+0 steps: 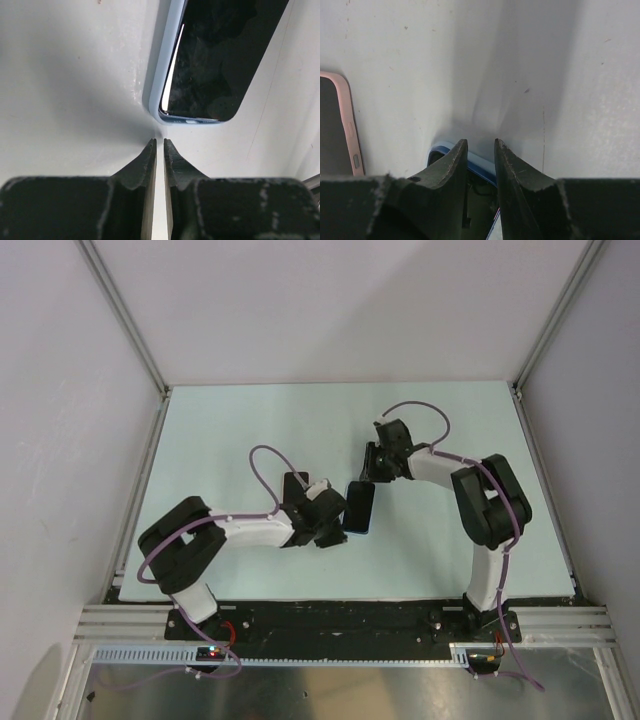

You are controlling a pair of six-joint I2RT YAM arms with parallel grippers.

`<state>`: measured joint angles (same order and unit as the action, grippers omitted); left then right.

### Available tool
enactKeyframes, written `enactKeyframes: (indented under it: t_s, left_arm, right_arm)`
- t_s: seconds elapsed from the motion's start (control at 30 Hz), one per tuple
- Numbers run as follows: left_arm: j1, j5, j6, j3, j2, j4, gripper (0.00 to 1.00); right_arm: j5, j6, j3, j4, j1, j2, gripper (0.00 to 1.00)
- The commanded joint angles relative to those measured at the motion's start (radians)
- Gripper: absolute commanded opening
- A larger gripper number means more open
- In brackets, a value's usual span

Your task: Put the phone into the phone case

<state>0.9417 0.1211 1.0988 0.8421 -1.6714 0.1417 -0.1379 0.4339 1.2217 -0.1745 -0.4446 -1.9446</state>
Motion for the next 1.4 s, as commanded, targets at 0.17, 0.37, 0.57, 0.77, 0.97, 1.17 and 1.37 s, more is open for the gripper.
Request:
enactKeyframes:
  t_s: [0.17,0.37,0.57,0.77,0.97,1.17,1.37]
  left_arm:
    - [-0.041,0.047,-0.008,-0.044,0.053,0.015,0.16]
    - [-0.052,0.056,-0.008,-0.049,0.062,0.017,0.16]
    - [-0.071,0.061,-0.016,-0.058,0.077,0.019,0.16]
    - [-0.085,0.065,-0.034,-0.061,0.102,0.026,0.16]
    - [-0.091,0.062,-0.048,-0.068,0.127,0.038,0.16]
    - [-0.094,0.069,-0.072,-0.076,0.161,0.061,0.16]
    - [-0.100,0.069,-0.120,-0.083,0.204,0.089,0.17]
  right_arm:
    - [-0.018,0.054,-0.149,-0.001,-0.018,0.104,0.32]
    - [-0.001,0.131,-0.251,0.009,-0.043,0.180,0.32]
    - [0.032,0.202,-0.359,0.045,-0.061,0.251,0.32]
    - [0.049,0.229,-0.435,0.074,-0.076,0.296,0.32]
    - [0.080,0.242,-0.466,0.062,-0.095,0.336,0.33]
    - [0.091,0.243,-0.482,0.049,-0.113,0.379,0.33]
    - [0.166,0.216,-0.497,0.018,-0.152,0.431,0.37]
